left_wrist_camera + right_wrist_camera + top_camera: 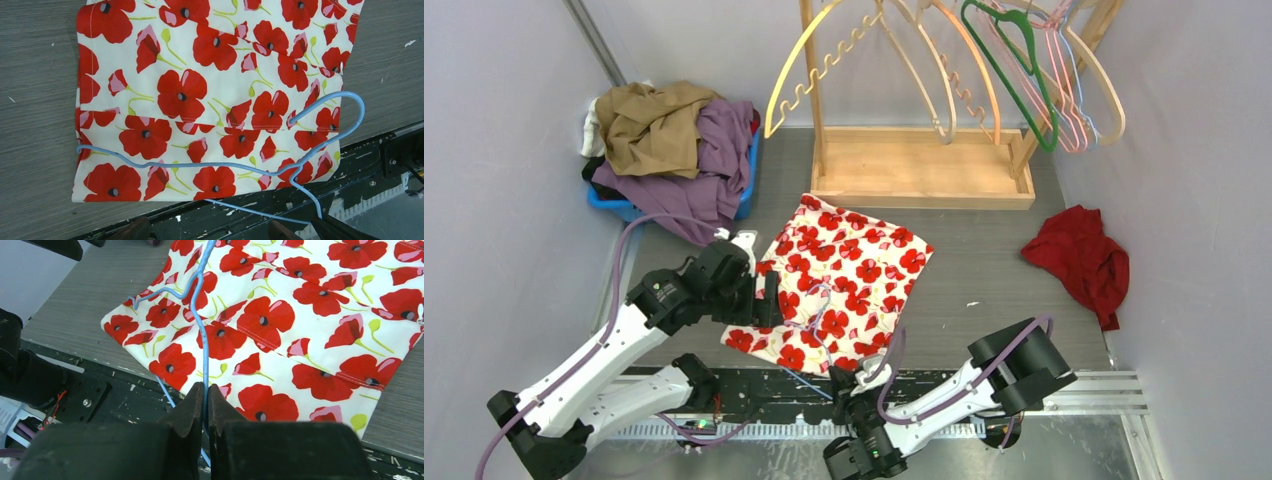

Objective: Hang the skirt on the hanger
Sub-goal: Hang the skirt on the hanger.

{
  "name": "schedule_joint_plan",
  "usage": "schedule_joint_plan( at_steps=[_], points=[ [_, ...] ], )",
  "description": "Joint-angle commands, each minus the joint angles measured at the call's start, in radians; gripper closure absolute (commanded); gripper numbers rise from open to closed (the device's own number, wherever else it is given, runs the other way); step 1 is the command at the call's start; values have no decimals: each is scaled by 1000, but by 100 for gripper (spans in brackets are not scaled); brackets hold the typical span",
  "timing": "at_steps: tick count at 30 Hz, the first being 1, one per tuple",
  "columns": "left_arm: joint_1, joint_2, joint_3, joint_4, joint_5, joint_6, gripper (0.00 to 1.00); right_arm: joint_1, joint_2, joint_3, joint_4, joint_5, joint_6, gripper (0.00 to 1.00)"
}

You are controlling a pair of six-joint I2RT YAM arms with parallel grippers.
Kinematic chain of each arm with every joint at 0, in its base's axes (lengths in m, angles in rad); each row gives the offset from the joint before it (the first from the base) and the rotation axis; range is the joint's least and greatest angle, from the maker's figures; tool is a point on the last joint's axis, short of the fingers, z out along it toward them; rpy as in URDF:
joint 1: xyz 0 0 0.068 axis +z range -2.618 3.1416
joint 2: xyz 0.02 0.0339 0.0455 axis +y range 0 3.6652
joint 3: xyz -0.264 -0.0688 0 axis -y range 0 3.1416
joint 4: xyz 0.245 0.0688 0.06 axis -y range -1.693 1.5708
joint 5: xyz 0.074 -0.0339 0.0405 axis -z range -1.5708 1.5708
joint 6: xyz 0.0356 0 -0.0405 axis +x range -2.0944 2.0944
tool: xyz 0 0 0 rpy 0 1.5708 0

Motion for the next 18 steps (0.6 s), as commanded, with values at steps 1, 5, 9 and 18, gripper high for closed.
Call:
schedule_joint_plan(
  at_steps=[1,5,9,18],
  points=[
    [-10,-8,0,45,11,-10,16,-5,25,74,-286,95,240,99],
    [-11,-12,4,43,11,-12,16,-40,-2,34,-304,97,257,99],
    [-15,-6,14,42,11,-11,16,-56,-95,-100,-112,90,102,99],
    [-23,-1,11,42,11,-15,16,-84,-58,-226,561,23,-576,99]
  ],
)
